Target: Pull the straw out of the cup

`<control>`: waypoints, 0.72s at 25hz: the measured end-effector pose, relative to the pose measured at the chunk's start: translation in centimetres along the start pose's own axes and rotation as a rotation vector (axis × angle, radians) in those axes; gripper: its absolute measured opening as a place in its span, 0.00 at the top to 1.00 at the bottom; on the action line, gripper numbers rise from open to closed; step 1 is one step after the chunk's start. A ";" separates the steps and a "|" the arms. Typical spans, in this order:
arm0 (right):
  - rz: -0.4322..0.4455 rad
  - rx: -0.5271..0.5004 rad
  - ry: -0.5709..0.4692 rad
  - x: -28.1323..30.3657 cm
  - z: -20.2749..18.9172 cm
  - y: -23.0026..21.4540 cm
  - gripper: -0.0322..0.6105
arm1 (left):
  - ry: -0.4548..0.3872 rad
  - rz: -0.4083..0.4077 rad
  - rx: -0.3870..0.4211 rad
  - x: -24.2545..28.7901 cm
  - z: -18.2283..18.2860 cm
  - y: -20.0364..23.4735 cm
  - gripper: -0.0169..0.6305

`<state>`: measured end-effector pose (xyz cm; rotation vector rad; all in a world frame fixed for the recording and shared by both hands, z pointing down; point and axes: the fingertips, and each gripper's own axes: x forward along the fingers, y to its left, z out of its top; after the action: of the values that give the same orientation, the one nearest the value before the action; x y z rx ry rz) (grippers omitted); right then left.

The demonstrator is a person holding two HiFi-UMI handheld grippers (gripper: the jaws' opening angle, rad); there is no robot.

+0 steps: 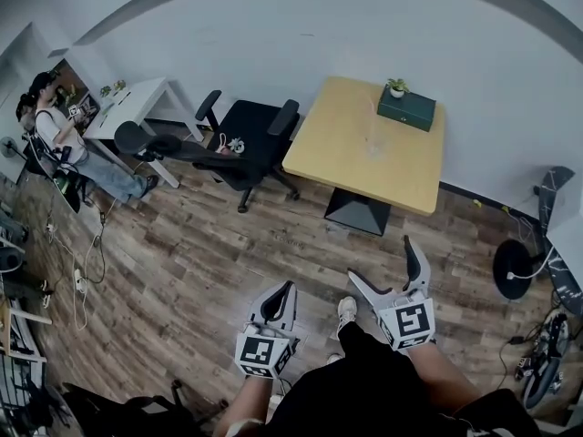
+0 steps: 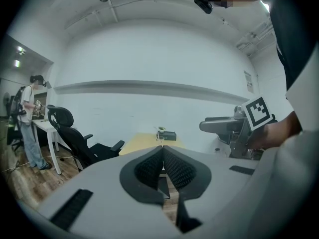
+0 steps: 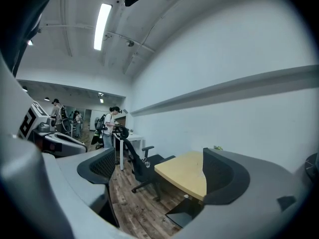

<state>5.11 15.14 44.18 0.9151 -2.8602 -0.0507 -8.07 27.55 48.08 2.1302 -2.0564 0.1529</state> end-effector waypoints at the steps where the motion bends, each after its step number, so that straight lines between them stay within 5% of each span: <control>1: 0.002 0.001 0.003 0.9 0.0 -0.6 0.09 | 0.001 0.000 0.002 1.0 0.3 0.4 0.95; 18: 0.000 0.042 0.014 13.9 0.5 -10.6 0.09 | 0.019 -0.019 0.012 16.1 3.9 4.6 0.95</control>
<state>-0.05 -1.60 44.55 0.9195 -2.8591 0.0159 -12.23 10.91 47.68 2.1460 -2.0288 0.1827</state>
